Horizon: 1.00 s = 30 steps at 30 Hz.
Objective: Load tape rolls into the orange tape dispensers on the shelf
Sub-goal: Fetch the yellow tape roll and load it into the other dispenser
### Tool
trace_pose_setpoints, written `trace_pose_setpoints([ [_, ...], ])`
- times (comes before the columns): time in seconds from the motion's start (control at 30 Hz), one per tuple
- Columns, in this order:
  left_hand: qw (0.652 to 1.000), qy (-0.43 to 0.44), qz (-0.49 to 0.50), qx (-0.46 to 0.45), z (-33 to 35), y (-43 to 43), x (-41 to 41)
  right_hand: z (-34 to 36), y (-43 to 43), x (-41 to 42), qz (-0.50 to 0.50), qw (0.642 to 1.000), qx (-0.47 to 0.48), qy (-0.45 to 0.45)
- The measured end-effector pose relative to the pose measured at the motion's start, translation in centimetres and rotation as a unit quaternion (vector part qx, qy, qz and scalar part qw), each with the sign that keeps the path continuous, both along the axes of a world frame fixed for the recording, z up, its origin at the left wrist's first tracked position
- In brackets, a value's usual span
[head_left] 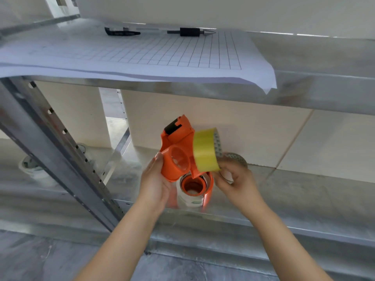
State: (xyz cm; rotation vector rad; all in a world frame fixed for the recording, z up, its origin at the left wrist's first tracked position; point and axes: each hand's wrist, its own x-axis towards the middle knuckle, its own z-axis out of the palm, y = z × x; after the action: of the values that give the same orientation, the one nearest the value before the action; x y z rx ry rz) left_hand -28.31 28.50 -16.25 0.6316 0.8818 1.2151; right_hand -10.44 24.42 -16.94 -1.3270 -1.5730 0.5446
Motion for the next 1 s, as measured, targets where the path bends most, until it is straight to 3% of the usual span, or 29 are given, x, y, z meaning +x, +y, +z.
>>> trace_pose_setpoints([
  [0.17, 0.987, 0.077, -0.033, 0.139, 1.6, -1.8, 0.2, 1.0, 0.3, -2.7, 0.03, 0.994, 0.084, -0.059],
  [0.37, 0.963, 0.148, 0.021, 0.223, 2.9, -2.7, -0.7, 2.1, 0.4, -3.3, 0.023, 0.991, 0.081, -0.107],
  [0.57, 0.962, 0.176, 0.03, 0.206, 3.9, -2.8, -1.4, 3.0, 0.0, -4.0, 0.103, 0.984, 0.009, -0.143],
  [0.73, 0.986, 0.111, 0.016, 0.128, 4.6, -2.9, -1.9, 3.1, -0.3, -4.8, 0.073, 0.991, 0.063, -0.098],
  [1.0, 0.991, 0.081, -0.008, 0.106, 4.8, -3.2, -1.7, 3.6, -0.8, -6.1, 0.022, 0.996, 0.071, -0.052],
])
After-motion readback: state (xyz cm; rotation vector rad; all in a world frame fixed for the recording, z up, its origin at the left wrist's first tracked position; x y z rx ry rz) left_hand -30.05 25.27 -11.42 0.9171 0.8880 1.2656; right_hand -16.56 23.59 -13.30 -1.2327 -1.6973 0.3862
